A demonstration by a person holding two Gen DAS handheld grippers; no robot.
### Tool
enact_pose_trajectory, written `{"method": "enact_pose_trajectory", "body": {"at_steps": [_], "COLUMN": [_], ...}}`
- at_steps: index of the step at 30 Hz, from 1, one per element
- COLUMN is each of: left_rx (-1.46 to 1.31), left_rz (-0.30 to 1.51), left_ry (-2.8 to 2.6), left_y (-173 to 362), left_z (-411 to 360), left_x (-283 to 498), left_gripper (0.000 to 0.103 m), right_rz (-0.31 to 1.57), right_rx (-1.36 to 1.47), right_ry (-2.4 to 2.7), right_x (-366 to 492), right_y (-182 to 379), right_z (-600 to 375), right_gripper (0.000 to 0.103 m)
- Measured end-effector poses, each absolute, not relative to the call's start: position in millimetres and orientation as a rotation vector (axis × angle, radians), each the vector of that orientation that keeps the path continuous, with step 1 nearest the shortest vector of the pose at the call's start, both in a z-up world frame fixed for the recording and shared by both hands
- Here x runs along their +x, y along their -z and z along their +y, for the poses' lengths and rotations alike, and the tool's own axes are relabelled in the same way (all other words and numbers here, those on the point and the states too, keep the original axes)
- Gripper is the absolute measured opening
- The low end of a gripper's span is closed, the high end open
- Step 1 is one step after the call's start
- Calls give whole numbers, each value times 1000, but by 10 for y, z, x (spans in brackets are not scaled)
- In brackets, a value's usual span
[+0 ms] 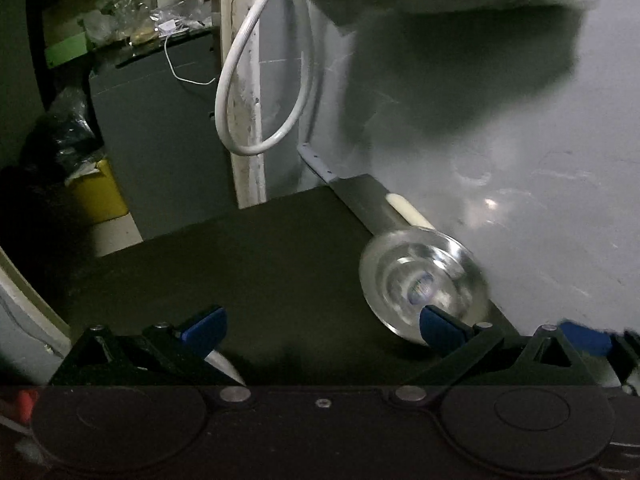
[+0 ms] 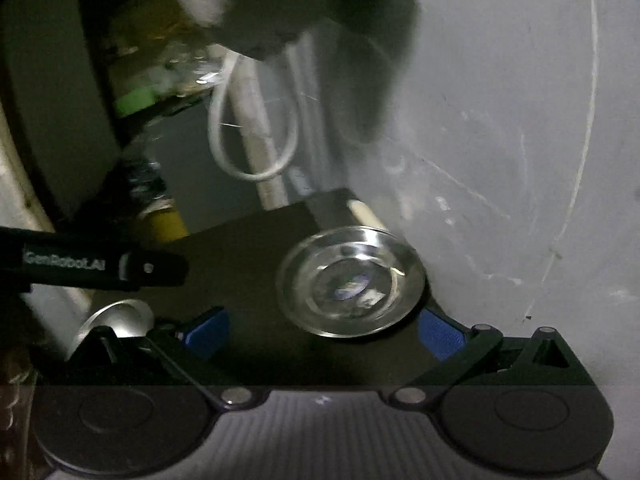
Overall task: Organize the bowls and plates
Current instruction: 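Grasp the blue-labelled flat steel plate rim with both grippers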
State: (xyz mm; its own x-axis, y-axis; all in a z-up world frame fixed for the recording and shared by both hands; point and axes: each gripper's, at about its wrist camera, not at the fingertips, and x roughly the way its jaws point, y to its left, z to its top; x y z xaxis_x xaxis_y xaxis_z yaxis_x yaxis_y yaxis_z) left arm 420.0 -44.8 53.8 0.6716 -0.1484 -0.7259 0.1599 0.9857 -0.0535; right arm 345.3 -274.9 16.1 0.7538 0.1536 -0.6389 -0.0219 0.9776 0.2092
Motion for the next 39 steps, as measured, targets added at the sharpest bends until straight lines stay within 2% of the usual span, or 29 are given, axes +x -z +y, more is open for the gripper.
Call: {"method": "enact_pose_trajectory", "body": {"at_steps": [8, 14, 17, 20, 22, 24, 26, 32, 39], "left_rx": [-64, -90, -73, -72, -82, -101, -118, -100, -113], "left_rz": [848, 884, 905, 915, 931, 946, 975, 976, 945], "left_ry": [155, 209, 225, 250, 270, 289, 313, 326, 310], "left_y": [-20, 276, 371, 413, 431, 451, 479, 425, 271], "left_z": [-649, -810, -873, -892, -888, -880, -875, -828, -670], "left_x": [4934, 5170, 5202, 5210, 5217, 5223, 5230, 5092, 4798], "left_gripper": [102, 102, 91, 73, 60, 36, 24, 23, 23], "right_rz": [776, 799, 819, 841, 848, 849, 849, 845, 789], "right_rx": [247, 216, 217, 229, 237, 230, 226, 235, 213], "right_ry": [-44, -35, -37, -47, -49, -45, -46, -61, -106], "right_x": [3949, 4051, 4132, 4180, 4208, 4230, 4221, 4109, 3893], "right_y": [292, 435, 484, 532, 562, 573, 580, 532, 359], "right_z": [-2921, -2900, -2892, -2883, -2886, -2879, -2885, -2943, -2898], "right_gripper": [82, 79, 72, 65, 62, 56, 50, 42, 41]}}
